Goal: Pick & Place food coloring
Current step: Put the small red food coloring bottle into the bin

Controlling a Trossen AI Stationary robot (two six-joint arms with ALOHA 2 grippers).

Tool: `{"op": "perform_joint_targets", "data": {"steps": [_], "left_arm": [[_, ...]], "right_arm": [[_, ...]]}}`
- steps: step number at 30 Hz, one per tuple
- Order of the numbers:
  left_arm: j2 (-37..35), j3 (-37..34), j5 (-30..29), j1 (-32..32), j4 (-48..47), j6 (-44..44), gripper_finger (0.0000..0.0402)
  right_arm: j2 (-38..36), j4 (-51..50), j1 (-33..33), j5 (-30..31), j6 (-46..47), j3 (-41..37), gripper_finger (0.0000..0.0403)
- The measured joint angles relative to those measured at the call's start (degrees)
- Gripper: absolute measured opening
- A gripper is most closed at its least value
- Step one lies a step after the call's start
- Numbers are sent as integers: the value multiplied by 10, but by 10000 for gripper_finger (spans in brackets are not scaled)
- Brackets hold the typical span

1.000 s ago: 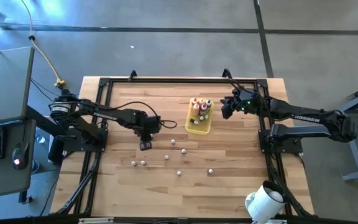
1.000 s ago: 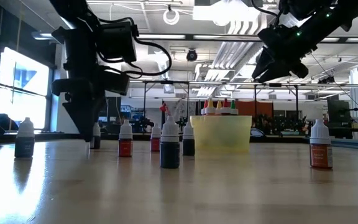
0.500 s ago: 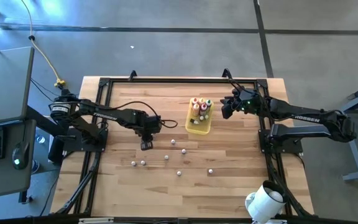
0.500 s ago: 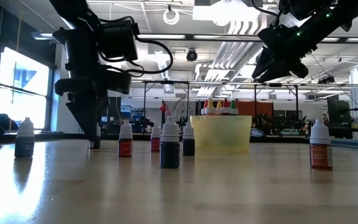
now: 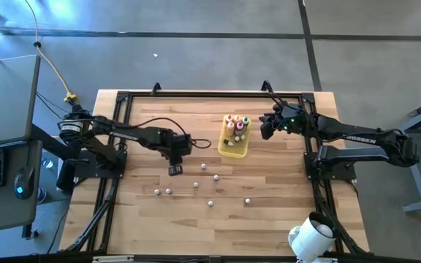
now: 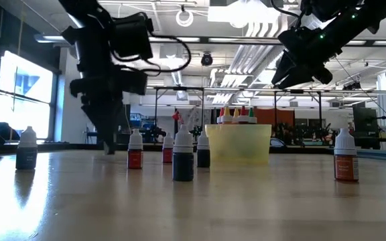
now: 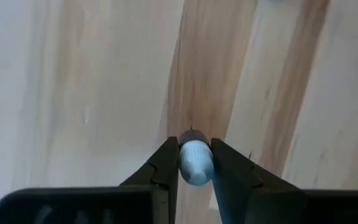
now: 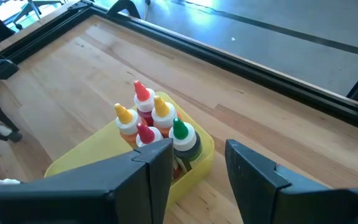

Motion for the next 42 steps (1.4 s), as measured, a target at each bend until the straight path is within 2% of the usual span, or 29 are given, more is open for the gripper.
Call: {"op": "perform_joint_targets", "data": {"steps": [7,13,19,24,30,34,42], "left_arm": [[0,103,-5,0,1,48,80],[30,251,-6,8,-24,87,72],[146,420,-8,36,-112,130,71],[258,524,-8,59,-110,171,71],[340,578,-15,56,-97,193,71],[377,580,-16,56,-72,186,71],[400,579,-47,57,-87,181,70]], "right_arm": [[0,0,0,0,0,0,139],[0,1,0,0,0,0,139],[0,7,0,0,0,0,139],[0,8,-1,1,-15,0,139],[0,1,-1,17,-26,0,139],[-4,1,-1,-10,-16,-1,139],[-6,-5,-1,-7,-21,-1,139]]}}
